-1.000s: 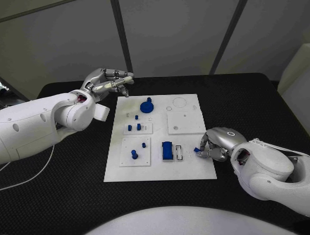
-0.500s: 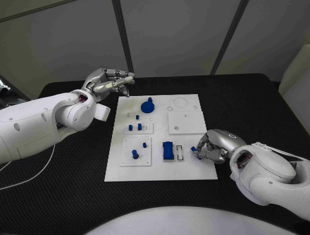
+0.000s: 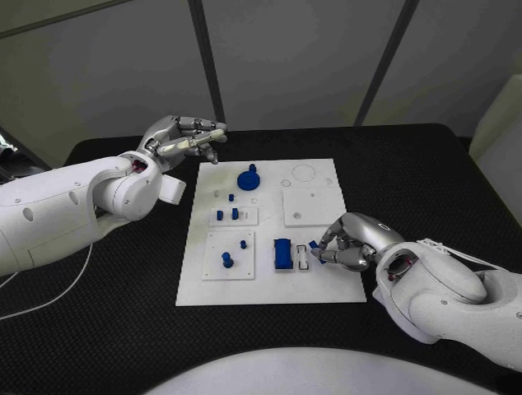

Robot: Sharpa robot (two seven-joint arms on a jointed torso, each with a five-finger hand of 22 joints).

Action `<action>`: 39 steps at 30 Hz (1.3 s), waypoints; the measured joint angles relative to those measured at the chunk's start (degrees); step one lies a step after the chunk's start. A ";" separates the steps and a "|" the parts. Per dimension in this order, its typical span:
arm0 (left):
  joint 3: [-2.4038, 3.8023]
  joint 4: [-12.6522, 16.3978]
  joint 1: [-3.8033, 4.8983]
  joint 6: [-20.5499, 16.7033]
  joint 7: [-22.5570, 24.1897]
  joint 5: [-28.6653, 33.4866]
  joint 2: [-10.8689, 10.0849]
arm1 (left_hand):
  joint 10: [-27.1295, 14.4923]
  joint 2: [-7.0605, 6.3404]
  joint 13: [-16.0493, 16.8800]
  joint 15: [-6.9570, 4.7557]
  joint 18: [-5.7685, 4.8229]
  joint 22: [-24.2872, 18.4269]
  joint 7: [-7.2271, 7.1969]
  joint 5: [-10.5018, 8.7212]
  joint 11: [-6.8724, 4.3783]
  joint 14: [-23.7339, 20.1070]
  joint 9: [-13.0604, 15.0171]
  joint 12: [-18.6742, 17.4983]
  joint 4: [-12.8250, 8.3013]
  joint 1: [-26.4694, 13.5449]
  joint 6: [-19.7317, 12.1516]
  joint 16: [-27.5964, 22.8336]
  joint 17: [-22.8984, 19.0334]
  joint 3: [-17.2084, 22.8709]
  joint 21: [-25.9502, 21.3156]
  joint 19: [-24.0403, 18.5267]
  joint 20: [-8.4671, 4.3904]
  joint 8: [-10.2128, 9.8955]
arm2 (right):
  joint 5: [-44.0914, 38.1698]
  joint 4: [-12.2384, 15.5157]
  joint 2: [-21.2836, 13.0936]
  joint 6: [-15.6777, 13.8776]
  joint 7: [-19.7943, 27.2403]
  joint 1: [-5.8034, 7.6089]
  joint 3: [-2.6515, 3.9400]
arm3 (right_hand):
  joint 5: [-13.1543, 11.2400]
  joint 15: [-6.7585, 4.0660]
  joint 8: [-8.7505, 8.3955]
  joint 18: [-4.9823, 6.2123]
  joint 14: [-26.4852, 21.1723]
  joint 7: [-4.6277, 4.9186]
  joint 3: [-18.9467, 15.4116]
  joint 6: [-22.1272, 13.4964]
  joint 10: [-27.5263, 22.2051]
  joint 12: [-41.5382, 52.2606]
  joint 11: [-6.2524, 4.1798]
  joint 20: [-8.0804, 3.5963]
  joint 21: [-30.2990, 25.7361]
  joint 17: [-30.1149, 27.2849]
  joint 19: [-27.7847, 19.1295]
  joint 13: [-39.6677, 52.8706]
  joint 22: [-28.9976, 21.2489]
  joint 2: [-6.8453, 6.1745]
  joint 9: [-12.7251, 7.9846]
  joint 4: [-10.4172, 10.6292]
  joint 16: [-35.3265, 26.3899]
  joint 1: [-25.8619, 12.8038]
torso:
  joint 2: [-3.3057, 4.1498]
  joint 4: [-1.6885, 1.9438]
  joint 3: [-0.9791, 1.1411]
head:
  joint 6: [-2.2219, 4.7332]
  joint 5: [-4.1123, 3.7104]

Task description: Assemble the parts on the task board

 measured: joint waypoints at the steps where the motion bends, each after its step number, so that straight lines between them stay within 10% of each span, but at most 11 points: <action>1: 0.00 0.01 0.00 0.00 0.00 0.00 -0.01 | 0.00 0.00 0.00 0.00 0.00 -0.04 0.00 0.00 0.00 0.00 0.00 0.00 0.03 0.00 0.00 0.00 -0.04 -0.03 0.00 0.00 0.00 0.00 | 0.23 -0.18 0.27 0.00 0.05 0.00 0.00 | 0.00 0.05 0.00 0.00 -0.05 -0.01 0.00 0.00 0.00 0.00 0.00 0.00 0.00 0.00 0.00 0.00 0.00 0.00 0.00 0.00 0.00 0.00 | 0.02 0.00 0.00 | -0.01 0.00; 24: 0.00 0.25 0.02 0.12 -0.03 0.00 -0.16 | -0.41 0.23 0.01 0.00 0.02 -0.27 0.21 0.00 0.00 0.00 0.00 0.23 0.66 -0.69 -0.22 0.00 -0.27 -0.66 -0.44 0.00 0.00 0.23 | 2.88 -4.05 4.69 3.48 -0.24 0.17 0.19 | -0.48 0.05 0.04 0.00 -0.05 -0.68 1.21 1.67 0.53 -0.25 -0.55 0.00 0.00 0.00 0.00 2.11 0.00 -1.55 0.59 1.95 0.00 -3.11 | 0.01 -0.08 0.00 | -0.12 0.11; 39: 0.00 0.25 0.02 0.29 -0.12 0.00 -0.14 | -0.41 0.23 0.01 0.00 0.02 -0.31 0.21 0.00 0.00 0.00 0.00 0.23 0.66 -0.69 -0.21 0.00 -0.26 -0.66 -0.44 0.00 0.00 0.23 | 3.00 -4.20 5.46 4.26 -0.54 0.14 0.17 | 6.21 -0.80 2.20 0.01 -0.05 -1.59 -1.93 3.31 2.37 3.44 -1.55 -0.44 0.00 -0.01 -0.02 3.10 0.00 0.98 2.86 3.30 0.89 -13.44 | 0.00 -0.11 0.04 | -0.17 -0.15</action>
